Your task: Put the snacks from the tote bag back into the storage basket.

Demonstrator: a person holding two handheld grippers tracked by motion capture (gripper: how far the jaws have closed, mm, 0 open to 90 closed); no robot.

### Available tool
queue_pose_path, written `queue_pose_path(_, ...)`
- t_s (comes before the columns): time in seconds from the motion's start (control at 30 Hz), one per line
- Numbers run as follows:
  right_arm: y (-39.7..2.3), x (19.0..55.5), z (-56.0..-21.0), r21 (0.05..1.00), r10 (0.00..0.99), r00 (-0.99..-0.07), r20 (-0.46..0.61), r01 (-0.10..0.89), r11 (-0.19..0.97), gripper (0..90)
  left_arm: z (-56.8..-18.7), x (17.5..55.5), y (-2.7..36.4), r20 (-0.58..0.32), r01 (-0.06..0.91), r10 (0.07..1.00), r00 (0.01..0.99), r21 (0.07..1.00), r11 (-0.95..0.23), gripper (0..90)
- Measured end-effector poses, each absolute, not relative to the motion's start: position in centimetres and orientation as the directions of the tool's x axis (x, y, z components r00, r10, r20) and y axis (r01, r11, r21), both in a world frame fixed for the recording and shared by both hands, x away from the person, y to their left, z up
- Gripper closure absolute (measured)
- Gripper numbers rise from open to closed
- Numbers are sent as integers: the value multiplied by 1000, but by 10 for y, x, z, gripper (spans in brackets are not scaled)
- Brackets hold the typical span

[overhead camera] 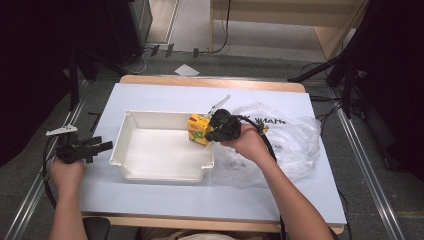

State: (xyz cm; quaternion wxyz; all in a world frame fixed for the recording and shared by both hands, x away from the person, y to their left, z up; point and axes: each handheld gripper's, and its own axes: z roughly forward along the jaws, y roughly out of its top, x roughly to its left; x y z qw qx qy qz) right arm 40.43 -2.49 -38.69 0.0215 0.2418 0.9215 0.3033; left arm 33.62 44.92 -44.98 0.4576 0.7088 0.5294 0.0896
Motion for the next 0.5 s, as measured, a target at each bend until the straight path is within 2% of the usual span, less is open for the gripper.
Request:
queue_pose_path(0.1, -28, 405, -386, 575, 485, -864, 135, 467, 672, 900, -450, 337, 449, -357, 671, 833, 423, 741, -23, 261)
queue_pose_path(0.17, -26, 404, -385, 585, 468, -871, 151, 460, 668, 900, -451, 337, 449, -360, 670, 831, 424, 743, -20, 261)
queue_pose_path(0.27, -18, 400, -385, 599, 466, -875, 134, 446, 665, 900, -451, 338, 449, -361, 669, 832, 421, 743, -16, 262)
queue_pose_path(0.5, -16, 404, -391, 589, 502, -853, 141, 480, 651, 900, -450, 337, 450, -359, 669, 831, 424, 743, -20, 262)
